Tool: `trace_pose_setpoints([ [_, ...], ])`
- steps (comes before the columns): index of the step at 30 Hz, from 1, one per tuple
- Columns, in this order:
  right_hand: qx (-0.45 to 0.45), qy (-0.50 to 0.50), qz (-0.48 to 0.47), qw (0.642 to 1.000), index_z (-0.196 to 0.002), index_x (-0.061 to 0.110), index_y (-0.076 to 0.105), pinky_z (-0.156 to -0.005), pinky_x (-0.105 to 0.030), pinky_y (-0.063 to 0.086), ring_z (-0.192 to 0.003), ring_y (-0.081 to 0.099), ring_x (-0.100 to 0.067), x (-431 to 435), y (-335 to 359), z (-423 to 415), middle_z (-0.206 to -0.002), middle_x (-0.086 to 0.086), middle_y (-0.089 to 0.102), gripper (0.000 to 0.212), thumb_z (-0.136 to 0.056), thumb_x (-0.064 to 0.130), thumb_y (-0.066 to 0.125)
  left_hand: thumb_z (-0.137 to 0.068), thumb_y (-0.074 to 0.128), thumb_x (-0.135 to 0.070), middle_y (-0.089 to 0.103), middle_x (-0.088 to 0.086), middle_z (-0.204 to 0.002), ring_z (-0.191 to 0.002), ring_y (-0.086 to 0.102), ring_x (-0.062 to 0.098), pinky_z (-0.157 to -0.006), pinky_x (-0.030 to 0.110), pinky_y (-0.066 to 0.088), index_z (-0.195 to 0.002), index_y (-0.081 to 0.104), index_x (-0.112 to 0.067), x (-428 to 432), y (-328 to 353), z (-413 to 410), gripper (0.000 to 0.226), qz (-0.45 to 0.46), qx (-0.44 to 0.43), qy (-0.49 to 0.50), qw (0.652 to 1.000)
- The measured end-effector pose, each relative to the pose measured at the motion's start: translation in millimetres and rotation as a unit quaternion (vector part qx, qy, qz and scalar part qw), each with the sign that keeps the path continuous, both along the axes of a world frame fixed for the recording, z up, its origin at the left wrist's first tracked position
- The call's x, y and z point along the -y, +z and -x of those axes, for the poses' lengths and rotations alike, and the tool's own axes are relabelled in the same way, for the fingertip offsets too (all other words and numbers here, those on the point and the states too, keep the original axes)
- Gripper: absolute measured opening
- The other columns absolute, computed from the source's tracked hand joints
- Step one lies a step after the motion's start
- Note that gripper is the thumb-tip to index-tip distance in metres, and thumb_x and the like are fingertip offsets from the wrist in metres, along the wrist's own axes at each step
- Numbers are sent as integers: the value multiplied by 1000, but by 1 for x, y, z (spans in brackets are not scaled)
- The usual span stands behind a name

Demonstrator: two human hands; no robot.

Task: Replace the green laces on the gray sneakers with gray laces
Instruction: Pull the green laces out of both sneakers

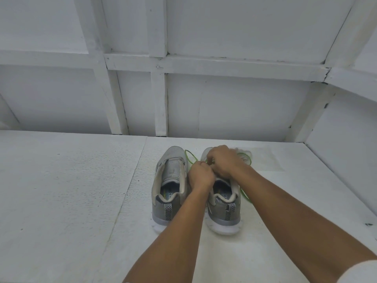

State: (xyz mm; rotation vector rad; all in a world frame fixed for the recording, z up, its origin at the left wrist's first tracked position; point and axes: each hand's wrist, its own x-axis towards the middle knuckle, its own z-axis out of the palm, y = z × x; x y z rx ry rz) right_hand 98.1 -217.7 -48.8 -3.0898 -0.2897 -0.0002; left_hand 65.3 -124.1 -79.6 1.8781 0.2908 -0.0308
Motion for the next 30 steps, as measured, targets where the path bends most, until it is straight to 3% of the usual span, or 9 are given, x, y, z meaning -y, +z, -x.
trace_pose_setpoints([
  [5, 42, -27, 31, 998, -97, 27, 67, -89, -37, 39, -112, 50, -23, 7, 8, -2, -114, 5, 62, 15, -87, 23, 56, -97, 33, -14, 65, 14, -121, -110, 58, 31, -90, 32, 45, -118, 65, -9, 2, 0, 2, 38, 3, 2, 17, 1000],
  [9, 108, -140, 66, 982, -101, 14, 61, -83, -37, 40, -103, 52, -30, 26, 33, -1, -106, -5, 62, 24, -80, 10, 51, -98, 33, -14, 63, 12, -125, -114, 57, 30, -91, 28, 43, -124, 63, -10, 2, 1, 4, 39, 0, 6, 25, 1000],
  [12, 115, -203, 49, 971, -112, 10, 54, -89, -41, 37, -110, 47, -32, 41, 39, -4, -115, -8, 55, 30, -83, 9, 48, -100, 31, -14, 62, 12, -125, -113, 56, 28, -83, 24, 38, -124, 62, -9, 2, 2, 5, 40, -1, 4, 24, 1000],
  [16, 38, -102, -13, 994, -129, 21, 51, -103, -44, 32, -131, 34, -29, 25, 24, -5, -141, -2, 44, 43, -87, 22, 57, -99, 32, -15, 64, 12, -123, -111, 57, 29, -84, 27, 40, -123, 62, -10, 1, 2, 5, 39, -11, 5, 18, 1000],
  [21, -20, -33, 31, 999, -106, 26, 65, -110, -47, 21, -144, 16, -26, -2, 1, -4, -139, 4, 47, 18, -89, 24, 58, -97, 33, -15, 66, 14, -117, -106, 59, 31, -81, 29, 43, -118, 66, -10, 1, 1, 3, 39, -22, -1, 10, 1000],
  [23, -9, -48, 44, 998, -103, 26, 65, -107, -45, 25, -140, 26, -26, -2, 6, -4, -129, 3, 55, 16, -90, 22, 56, -97, 34, -14, 66, 13, -118, -107, 59, 30, -84, 29, 44, -119, 65, -10, 0, 1, 5, 38, -15, 0, 13, 1000],
  [26, 90, -105, 86, 987, -105, 21, 64, -92, -39, 38, -114, 48, -27, 16, 28, -7, -110, -2, 62, 23, -86, 14, 53, -98, 33, -14, 64, 12, -122, -111, 58, 29, -86, 27, 42, -122, 63, -11, 0, 2, 6, 38, -3, 2, 20, 1000],
  [30, 149, -210, 45, 965, -113, 14, 57, -91, -42, 36, -111, 46, -31, 46, 49, -12, -112, -7, 56, 30, -85, 8, 49, -100, 33, -15, 64, 11, -122, -110, 57, 27, -79, 23, 36, -123, 63, -11, 1, 3, 6, 38, 0, 0, 25, 1000],
])
